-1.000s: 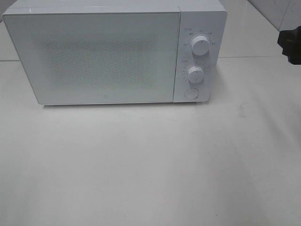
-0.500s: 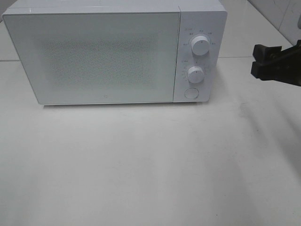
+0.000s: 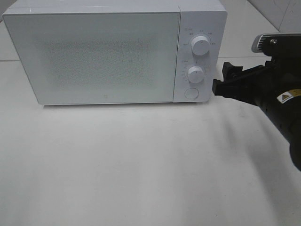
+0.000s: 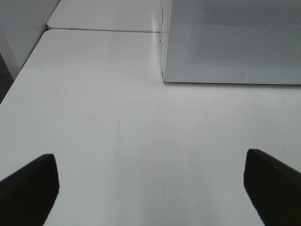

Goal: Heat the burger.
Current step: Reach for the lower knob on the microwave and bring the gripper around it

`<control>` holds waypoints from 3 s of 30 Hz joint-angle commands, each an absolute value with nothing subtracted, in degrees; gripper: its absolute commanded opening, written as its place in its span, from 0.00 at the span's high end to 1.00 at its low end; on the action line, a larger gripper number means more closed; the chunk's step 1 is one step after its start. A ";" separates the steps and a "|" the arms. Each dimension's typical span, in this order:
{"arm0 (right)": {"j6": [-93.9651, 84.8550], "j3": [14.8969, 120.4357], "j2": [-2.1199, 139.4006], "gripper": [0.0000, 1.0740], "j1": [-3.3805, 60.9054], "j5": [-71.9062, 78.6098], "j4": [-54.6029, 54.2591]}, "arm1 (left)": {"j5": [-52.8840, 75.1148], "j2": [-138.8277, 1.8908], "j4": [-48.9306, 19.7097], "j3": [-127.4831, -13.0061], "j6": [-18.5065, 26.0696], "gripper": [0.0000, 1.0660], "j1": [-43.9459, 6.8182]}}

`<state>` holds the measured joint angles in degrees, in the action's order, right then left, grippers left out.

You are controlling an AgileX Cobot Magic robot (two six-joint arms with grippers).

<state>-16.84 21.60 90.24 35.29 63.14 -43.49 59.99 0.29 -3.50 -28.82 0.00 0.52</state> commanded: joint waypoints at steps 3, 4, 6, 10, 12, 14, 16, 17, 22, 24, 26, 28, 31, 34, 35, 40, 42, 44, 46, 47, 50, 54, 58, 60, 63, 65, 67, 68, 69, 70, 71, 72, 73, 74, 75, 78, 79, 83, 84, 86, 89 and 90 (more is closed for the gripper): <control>-17.65 22.00 93.62 0.32 41.02 67.78 -50.76 | 59.47 0.74 -3.32 -28.71 0.00 0.06 0.63; -17.65 22.00 93.62 0.32 41.02 67.78 -50.76 | 59.47 0.74 -3.32 -28.71 0.00 0.06 0.63; -17.70 23.49 95.05 0.32 43.66 67.84 -54.60 | 59.47 0.74 -3.32 -28.71 0.00 0.06 0.63; -18.45 25.44 96.83 0.32 45.26 67.78 -57.24 | 59.47 0.74 -3.32 -28.71 0.00 0.06 0.63; -19.19 26.64 98.03 0.32 45.89 67.61 -57.81 | 59.47 0.74 -3.32 -28.71 0.00 0.06 0.63; -19.19 28.65 99.58 0.32 46.24 66.06 -57.81 | 59.47 0.74 -3.32 -28.71 0.00 0.06 0.63; -19.19 29.68 100.50 0.32 46.24 64.80 -57.70 | 59.47 0.74 -3.32 -28.71 0.00 0.06 0.63; -19.19 30.14 100.96 0.32 46.24 64.69 -57.64 | 59.47 0.74 -3.32 -28.71 0.00 0.06 0.63; -19.19 31.86 103.65 0.32 46.24 64.80 -55.86 | 59.47 0.74 -3.32 -28.71 0.00 0.06 0.63; -19.19 32.03 103.99 0.32 46.24 64.86 -55.18 | 59.47 0.74 -3.32 -28.71 0.00 0.06 0.63; -19.19 32.95 105.14 0.32 46.18 65.26 -52.88 | 59.47 0.74 -3.32 -28.71 0.00 0.06 0.63; -19.19 33.92 105.88 0.32 46.07 65.32 -52.31 | 59.47 0.74 -3.32 -28.71 0.00 0.06 0.63; -19.19 35.47 107.26 0.32 44.92 65.60 -51.39 | 59.47 0.74 -3.32 -28.71 0.00 0.06 0.63; -19.19 37.13 108.92 0.32 43.14 65.37 -50.13 | 59.47 0.74 -3.32 -28.71 0.00 0.06 0.63; -19.19 38.22 109.61 0.32 42.28 65.26 -49.85 | 59.47 0.74 -3.32 -28.71 0.00 0.06 0.63; -19.19 40.05 110.64 0.32 40.68 65.09 -48.41 | 59.47 0.74 -3.32 -28.71 0.00 0.06 0.63; -19.19 41.08 111.50 0.32 39.82 64.97 -47.56 | 59.47 0.74 -3.32 -28.71 0.00 0.06 0.63; -19.19 41.65 111.90 0.32 39.30 64.97 -47.33 | 59.47 0.74 -3.32 -28.71 0.00 0.06 0.63; -19.14 43.72 113.62 0.32 37.76 64.86 -47.33 | 59.47 0.74 -3.32 -28.71 0.00 0.06 0.63; -19.14 43.72 113.62 0.32 37.76 64.86 -47.33 | 59.47 0.74 -3.32 -28.71 0.00 0.06 0.63; -19.08 44.69 114.42 0.32 37.36 64.86 -47.38 | 59.47 0.74 -3.32 -28.71 0.00 0.06 0.63; -18.96 46.52 116.20 0.32 36.78 64.52 -47.33 | 59.47 0.74 -3.32 -28.71 0.00 0.06 0.63; -18.96 47.61 117.80 0.32 36.15 63.83 -47.33 | 59.47 0.74 -3.32 -28.71 0.00 0.06 0.63; -18.96 48.30 118.83 0.32 36.04 63.54 -47.38 | 59.47 0.74 -3.32 -28.71 0.00 0.06 0.63; -18.96 48.99 119.52 0.32 36.04 63.48 -47.44 | 59.47 0.74 -3.32 -28.71 0.00 0.06 0.63; -18.96 48.99 119.58 0.32 36.04 63.54 -47.44 | 59.47 0.74 -3.32 -28.71 0.00 0.06 0.63; -18.79 48.99 119.58 0.32 36.04 64.00 -47.44 | 59.47 0.74 -3.32 -28.71 0.00 0.06 0.63; -18.79 48.99 119.58 0.33 36.04 64.52 -47.73 | 59.47 0.74 -3.32 -28.71 0.00 0.06 0.63; -18.79 48.99 119.58 0.33 36.04 64.52 -47.73 | 59.47 0.74 -3.32 -28.71 0.00 0.06 0.63; -18.79 48.99 119.58 0.33 36.04 64.86 -47.78 | 59.47 0.74 -3.32 -28.71 0.00 0.06 0.63; -18.79 48.99 119.40 0.34 36.10 65.20 -47.78 | 59.47 0.74 -3.32 -28.71 0.00 0.06 0.63; -18.79 48.99 119.40 0.34 36.10 65.20 -47.78 | 59.47 0.74 -3.32 -28.71 0.00 0.06 0.63; -18.79 48.99 119.35 0.34 36.10 65.32 -47.78 | 59.47 0.74 -3.32 -28.71 0.00 0.06 0.63; -18.79 48.99 119.40 0.35 36.15 66.12 -47.78 | 59.47 0.74 -3.32 -28.71 0.00 0.06 0.63; -18.79 48.99 119.40 0.35 36.15 66.12 -47.78 | 59.47 0.74 -3.32 -28.71 0.00 0.06 0.63; -18.79 48.99 119.40 0.38 36.27 66.86 -47.73 | 59.47 0.74 -3.32 -28.71 0.00 0.06 0.63; -18.79 48.99 119.40 0.40 36.27 67.04 -47.73 | 59.47 0.74 -3.32 -28.71 0.00 0.06 0.63; -18.79 48.99 119.40 0.60 36.27 68.12 -47.73 | 59.47 0.74 -3.32 -28.71 0.00 0.06 0.63; -18.79 48.99 119.40 0.60 36.27 68.12 -47.73 | 59.47 0.74 -3.32 -28.71 0.00 0.06 0.63; -18.79 48.99 119.40 0.81 36.27 68.30 -47.73 | 59.47 0.74 -3.32 -28.71 0.00 0.06 0.63; -18.79 48.99 119.40 0.91 36.27 68.30 -47.73 | 59.47 0.74 -3.32 -28.71 0.00 0.06 0.63; -18.79 48.99 119.40 0.95 36.27 68.30 -47.61 | 59.47 0.74 -3.32 -28.71 0.00 0.06 0.63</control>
